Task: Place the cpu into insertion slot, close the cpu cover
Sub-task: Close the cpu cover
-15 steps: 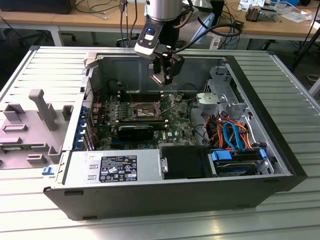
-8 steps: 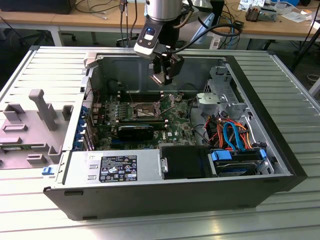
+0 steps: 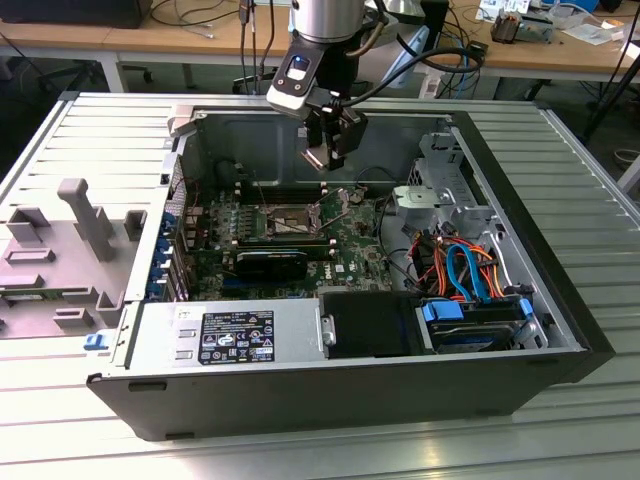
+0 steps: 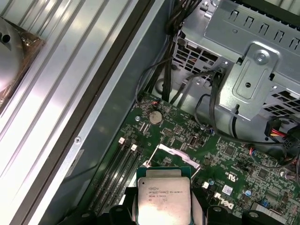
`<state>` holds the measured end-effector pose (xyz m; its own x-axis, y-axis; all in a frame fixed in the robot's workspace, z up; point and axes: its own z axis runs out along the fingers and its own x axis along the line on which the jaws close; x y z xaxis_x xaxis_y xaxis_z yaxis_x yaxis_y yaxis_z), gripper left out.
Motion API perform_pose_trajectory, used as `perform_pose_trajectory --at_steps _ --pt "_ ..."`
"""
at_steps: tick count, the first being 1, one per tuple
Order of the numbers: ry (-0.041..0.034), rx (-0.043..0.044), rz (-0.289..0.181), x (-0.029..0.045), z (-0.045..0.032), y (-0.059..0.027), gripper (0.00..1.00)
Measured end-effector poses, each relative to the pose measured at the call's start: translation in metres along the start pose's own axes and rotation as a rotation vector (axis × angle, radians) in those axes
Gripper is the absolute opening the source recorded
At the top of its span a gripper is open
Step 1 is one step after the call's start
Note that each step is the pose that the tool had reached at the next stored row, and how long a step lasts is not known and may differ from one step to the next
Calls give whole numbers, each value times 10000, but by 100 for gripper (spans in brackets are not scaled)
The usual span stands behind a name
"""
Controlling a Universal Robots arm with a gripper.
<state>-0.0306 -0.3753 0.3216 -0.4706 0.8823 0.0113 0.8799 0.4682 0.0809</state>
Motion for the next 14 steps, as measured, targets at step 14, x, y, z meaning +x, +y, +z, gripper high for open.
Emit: perform_pose_trajectory --at_steps 14 --pt "-18 -2 228 0 2 0 55"
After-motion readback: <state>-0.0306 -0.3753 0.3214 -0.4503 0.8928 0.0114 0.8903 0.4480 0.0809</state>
